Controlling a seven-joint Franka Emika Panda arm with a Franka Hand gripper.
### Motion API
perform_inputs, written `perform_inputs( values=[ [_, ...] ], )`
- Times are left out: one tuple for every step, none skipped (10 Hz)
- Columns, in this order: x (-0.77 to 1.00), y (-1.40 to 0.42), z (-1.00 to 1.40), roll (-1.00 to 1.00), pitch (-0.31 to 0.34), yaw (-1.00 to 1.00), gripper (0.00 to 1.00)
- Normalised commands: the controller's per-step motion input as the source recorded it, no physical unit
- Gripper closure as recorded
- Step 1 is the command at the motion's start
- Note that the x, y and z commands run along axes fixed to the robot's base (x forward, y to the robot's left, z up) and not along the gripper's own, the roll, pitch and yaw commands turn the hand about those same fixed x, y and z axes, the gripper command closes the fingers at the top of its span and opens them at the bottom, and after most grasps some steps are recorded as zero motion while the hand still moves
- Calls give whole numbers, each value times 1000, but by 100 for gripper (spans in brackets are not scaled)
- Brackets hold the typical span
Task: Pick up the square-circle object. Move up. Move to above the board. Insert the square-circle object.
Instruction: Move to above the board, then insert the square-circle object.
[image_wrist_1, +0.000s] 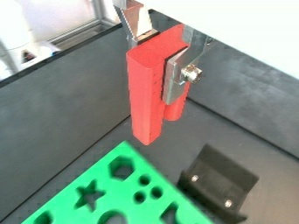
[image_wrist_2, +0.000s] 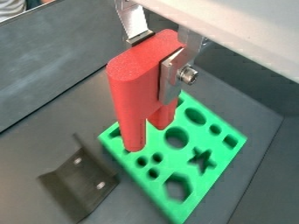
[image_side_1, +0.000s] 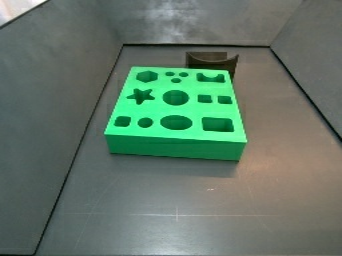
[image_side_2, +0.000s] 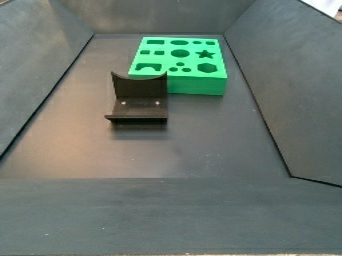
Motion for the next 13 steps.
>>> perform_inputs(
  values=[
    [-156,-1000,128,14,8,67,100],
    [-156,-1000,132,17,7,47,100],
    [-156,-1000,137,4,8,31,100],
    [-151,-1000,146,9,16,22,100],
    [-141,-1000,156,12,27,16,100],
    [-109,-873,152,8,48,12,100],
    [-78,-694,130,6,61,12,100],
    [-15,-360,80,6,86,13,100],
    [21,-184,50,4,100,10,100],
    [0,0,-126,0,-10,-1000,100],
    [0,0,-123,0,-13,-1000,100],
    [0,0,-131,0,-10,-1000,100],
    [0,0,-129,0,-10,-1000,100]
  ],
)
